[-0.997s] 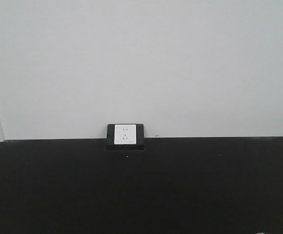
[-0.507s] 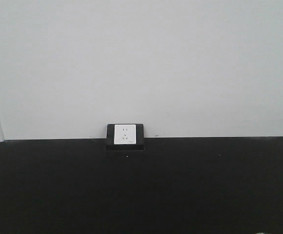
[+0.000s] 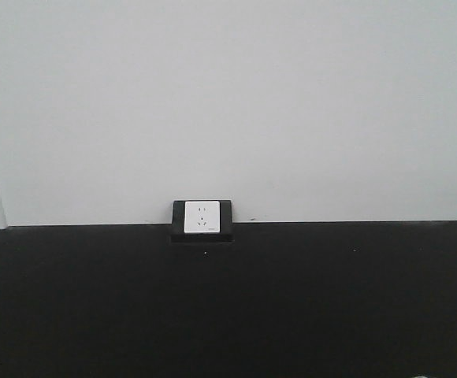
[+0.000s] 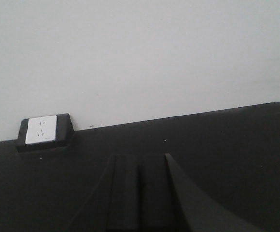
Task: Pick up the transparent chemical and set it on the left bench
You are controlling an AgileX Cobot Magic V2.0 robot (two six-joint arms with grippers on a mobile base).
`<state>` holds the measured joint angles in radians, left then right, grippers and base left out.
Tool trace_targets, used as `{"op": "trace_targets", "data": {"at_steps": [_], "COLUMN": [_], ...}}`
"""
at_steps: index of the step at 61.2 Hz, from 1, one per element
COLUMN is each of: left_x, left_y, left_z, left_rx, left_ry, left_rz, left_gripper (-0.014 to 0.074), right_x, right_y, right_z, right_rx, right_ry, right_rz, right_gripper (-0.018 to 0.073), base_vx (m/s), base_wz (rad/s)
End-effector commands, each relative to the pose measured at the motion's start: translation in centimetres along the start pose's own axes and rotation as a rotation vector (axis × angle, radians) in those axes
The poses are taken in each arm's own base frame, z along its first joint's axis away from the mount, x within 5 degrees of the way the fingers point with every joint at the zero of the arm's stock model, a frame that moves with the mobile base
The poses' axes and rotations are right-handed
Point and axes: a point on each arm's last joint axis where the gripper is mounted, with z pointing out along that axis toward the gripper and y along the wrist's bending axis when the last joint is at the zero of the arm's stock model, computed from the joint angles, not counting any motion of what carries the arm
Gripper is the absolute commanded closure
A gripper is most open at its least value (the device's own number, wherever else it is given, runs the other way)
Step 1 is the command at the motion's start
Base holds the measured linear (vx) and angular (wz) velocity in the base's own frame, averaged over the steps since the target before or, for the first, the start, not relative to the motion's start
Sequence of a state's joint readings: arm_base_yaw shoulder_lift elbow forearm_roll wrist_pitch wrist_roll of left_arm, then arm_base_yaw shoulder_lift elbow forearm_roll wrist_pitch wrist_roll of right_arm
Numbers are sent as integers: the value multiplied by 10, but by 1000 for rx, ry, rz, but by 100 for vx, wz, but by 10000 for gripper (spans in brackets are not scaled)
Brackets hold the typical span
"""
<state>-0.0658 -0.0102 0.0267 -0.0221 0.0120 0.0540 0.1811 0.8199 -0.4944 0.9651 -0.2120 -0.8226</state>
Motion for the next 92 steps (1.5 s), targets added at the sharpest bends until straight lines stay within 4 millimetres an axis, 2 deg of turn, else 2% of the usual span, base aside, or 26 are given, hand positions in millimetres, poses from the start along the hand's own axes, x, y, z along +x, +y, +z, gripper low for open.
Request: {"op": "trace_targets", "data": {"at_steps": [1, 12, 28, 35, 43, 49, 58, 68, 78, 92], "left_x": [-3, -3, -3, -3, -3, -3, -3, -3, -3, -3], "left_y": [0, 0, 0, 0, 0, 0, 0, 0, 0, 0], "left_z": [-1, -1, -1, -1, -1, -1, -1, -1, -1, -1], "left_rx": [-2, -2, -2, -2, -2, -2, -2, -2, -2, -2], "left_ry": [-81, -81, -81, -81, -81, -81, -81, -81, -81, -81], "left_rz": [-9, -9, -9, -9, -9, -9, -9, -9, -9, -9], "left_gripper": [600, 600, 600, 600, 600, 600, 600, 600, 600, 600], "right_x": [-15, -14, -17, -16, -10, -1, 20, 41, 59, 76], "right_y": [-1, -1, -4, -6, -15, -24, -27, -20, -22, -16], "right_z": [1, 1, 1, 1, 3, 6, 16, 37, 50, 62], "right_rx": [30, 25, 56, 81, 175, 298, 385, 331, 399, 359], "right_ry": [-63, -58, -81, -78, -39, 13, 179, 299, 376, 448], "right_rz": [-90, -117, -99, -24, 198, 279, 284, 243, 245, 289], "right_gripper": [505, 356, -10, -87, -80, -50, 17, 77, 81, 81], "base_vx": [0, 0, 0, 0, 0, 0, 0, 0, 0, 0], "base_wz": [0, 0, 0, 0, 0, 0, 0, 0, 0, 0]}}
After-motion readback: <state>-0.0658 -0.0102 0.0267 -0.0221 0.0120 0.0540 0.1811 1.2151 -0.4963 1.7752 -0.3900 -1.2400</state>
